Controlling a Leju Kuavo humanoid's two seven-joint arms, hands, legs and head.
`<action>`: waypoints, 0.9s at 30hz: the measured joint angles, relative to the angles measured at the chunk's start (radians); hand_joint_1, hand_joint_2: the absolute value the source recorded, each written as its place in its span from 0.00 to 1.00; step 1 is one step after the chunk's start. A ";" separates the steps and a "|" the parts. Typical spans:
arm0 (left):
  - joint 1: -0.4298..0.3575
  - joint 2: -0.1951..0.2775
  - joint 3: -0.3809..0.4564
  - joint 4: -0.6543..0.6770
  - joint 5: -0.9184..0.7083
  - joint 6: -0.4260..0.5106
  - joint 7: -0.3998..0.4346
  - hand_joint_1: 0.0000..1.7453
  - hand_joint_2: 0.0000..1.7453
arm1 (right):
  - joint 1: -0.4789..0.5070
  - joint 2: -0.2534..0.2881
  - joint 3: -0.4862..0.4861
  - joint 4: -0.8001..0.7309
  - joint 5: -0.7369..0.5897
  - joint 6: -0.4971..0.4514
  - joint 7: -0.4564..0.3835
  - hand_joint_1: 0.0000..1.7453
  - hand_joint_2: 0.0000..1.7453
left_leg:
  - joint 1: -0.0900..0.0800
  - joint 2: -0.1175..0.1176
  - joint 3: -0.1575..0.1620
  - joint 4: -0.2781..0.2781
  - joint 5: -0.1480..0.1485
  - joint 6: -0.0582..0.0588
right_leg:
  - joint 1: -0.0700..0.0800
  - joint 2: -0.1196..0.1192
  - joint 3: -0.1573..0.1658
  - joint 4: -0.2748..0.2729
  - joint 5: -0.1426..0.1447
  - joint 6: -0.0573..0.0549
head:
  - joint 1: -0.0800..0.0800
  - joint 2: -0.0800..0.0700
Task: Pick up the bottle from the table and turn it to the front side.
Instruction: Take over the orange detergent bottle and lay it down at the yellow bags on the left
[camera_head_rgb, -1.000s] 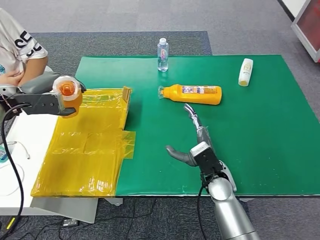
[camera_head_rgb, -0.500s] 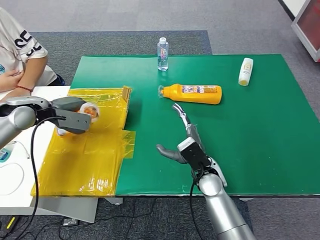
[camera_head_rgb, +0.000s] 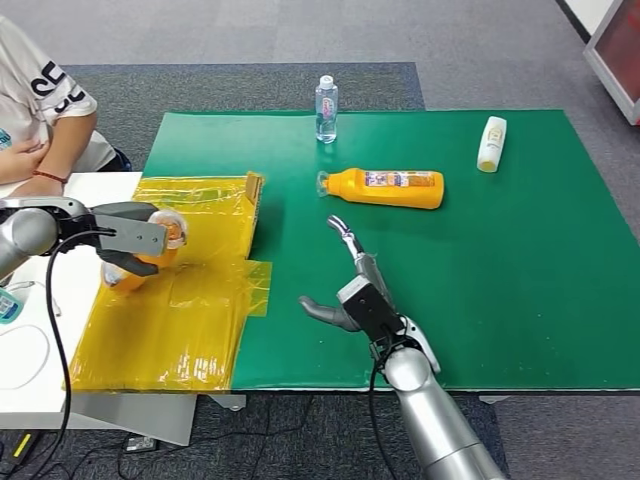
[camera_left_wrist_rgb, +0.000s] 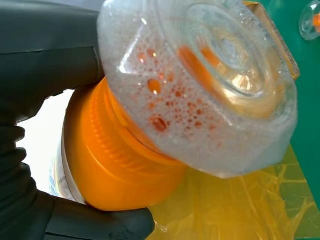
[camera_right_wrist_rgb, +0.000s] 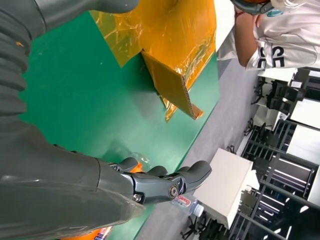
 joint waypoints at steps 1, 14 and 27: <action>0.000 0.007 -0.004 -0.001 0.008 0.010 -0.001 0.54 1.00 | -0.001 0.001 0.001 0.004 -0.001 -0.001 0.001 0.00 1.00 | 0.000 0.000 0.000 0.000 0.000 0.000 | 0.000 0.000 0.000 0.000 0.000 0.000 | 0.000 0.000; 0.047 0.047 0.016 -0.014 -0.006 0.156 -0.020 0.00 1.00 | -0.011 0.009 0.009 0.039 0.000 -0.014 0.012 0.00 1.00 | 0.000 0.000 0.000 0.000 0.001 -0.001 | 0.000 0.000 0.000 0.000 0.000 0.000 | 0.000 0.000; 0.177 0.125 0.152 -0.096 -0.052 0.165 -0.040 0.00 1.00 | -0.036 0.017 0.019 0.084 0.004 -0.004 0.037 0.00 1.00 | 0.001 0.000 -0.001 0.000 0.001 -0.001 | 0.001 0.000 -0.001 0.000 0.000 -0.001 | 0.000 0.000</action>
